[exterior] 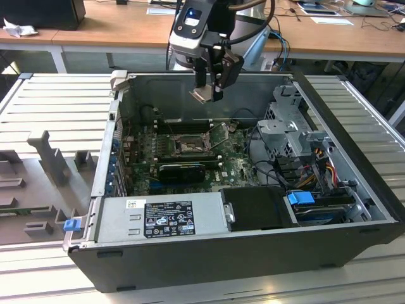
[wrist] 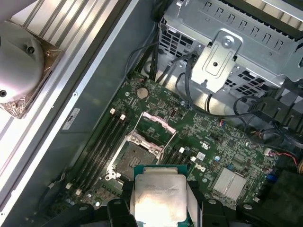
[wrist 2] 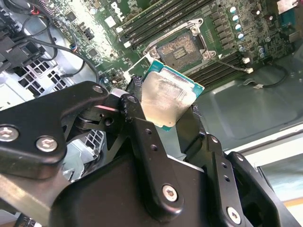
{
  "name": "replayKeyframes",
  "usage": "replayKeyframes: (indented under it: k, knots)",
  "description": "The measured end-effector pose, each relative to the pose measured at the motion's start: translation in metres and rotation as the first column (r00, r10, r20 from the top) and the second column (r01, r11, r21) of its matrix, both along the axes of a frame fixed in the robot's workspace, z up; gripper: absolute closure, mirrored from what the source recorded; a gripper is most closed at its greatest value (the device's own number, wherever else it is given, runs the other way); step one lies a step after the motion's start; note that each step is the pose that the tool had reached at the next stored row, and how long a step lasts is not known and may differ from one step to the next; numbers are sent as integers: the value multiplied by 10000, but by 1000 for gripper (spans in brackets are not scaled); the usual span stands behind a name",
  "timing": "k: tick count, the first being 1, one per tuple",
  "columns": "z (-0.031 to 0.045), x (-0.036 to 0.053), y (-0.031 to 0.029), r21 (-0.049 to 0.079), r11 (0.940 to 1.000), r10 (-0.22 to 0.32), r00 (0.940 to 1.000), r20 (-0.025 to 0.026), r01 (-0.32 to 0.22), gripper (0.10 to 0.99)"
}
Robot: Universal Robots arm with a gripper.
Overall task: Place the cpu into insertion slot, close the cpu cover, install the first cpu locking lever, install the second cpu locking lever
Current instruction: 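Place the cpu into insertion slot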
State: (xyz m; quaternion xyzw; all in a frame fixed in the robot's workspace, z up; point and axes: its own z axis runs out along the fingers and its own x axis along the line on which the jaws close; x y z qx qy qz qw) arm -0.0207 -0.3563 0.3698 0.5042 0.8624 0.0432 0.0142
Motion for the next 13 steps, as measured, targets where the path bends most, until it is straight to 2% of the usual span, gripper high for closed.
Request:
replayKeyframes:
  k: [6,13]
  knots:
    - [0,0,0,0,9997,-262,9997,0,262,557]
    - [-5,-1,0,0,9934,-1144,9934,1,1144,557]
